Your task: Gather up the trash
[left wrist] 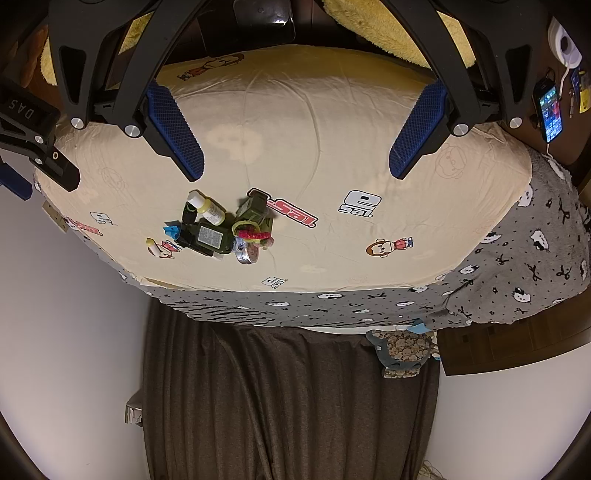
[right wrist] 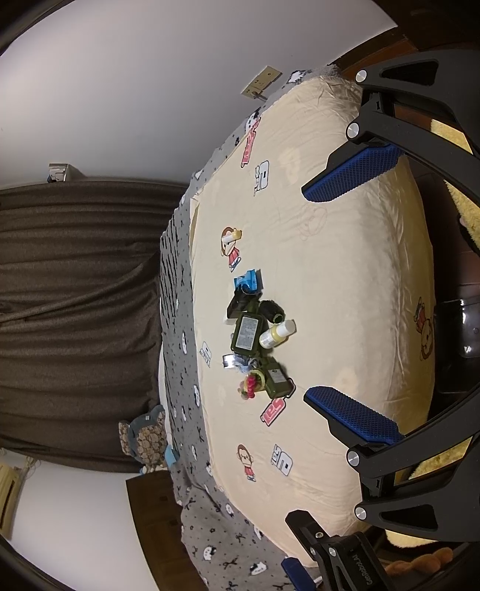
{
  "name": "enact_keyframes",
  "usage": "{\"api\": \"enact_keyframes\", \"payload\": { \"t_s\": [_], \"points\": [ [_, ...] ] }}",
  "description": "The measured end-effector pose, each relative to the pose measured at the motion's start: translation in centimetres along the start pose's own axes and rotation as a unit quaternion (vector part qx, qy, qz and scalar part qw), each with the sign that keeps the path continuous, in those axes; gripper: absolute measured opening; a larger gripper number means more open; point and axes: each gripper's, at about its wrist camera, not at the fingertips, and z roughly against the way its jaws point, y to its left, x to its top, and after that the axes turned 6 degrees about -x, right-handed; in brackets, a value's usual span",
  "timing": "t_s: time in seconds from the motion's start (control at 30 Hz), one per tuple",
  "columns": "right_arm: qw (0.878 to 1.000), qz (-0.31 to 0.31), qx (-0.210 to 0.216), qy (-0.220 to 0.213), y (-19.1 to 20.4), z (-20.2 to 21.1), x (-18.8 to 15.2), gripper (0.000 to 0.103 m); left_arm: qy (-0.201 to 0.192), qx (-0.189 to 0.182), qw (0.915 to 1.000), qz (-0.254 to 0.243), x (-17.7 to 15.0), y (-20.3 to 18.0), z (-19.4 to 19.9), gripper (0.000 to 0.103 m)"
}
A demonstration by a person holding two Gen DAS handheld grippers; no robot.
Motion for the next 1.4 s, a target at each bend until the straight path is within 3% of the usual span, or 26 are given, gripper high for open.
{"api": "enact_keyframes", "payload": {
  "t_s": [1.2, 1.4],
  "points": [
    [1.0, -0.004, 0.006, 0.0, 0.1, -0.1, -0.4, 0.1, -0.001, 0.01, 0.9999, 0.003, -0.3, 1.2, 0.0, 0.095],
    [1.0, -0.002, 0.02, -0.019, -0.1, -1.0, -0.6, 0.1, 0.014, 0.008, 0.9999, 0.002, -0.9, 1.4, -1.5, 0.095]
  ]
}}
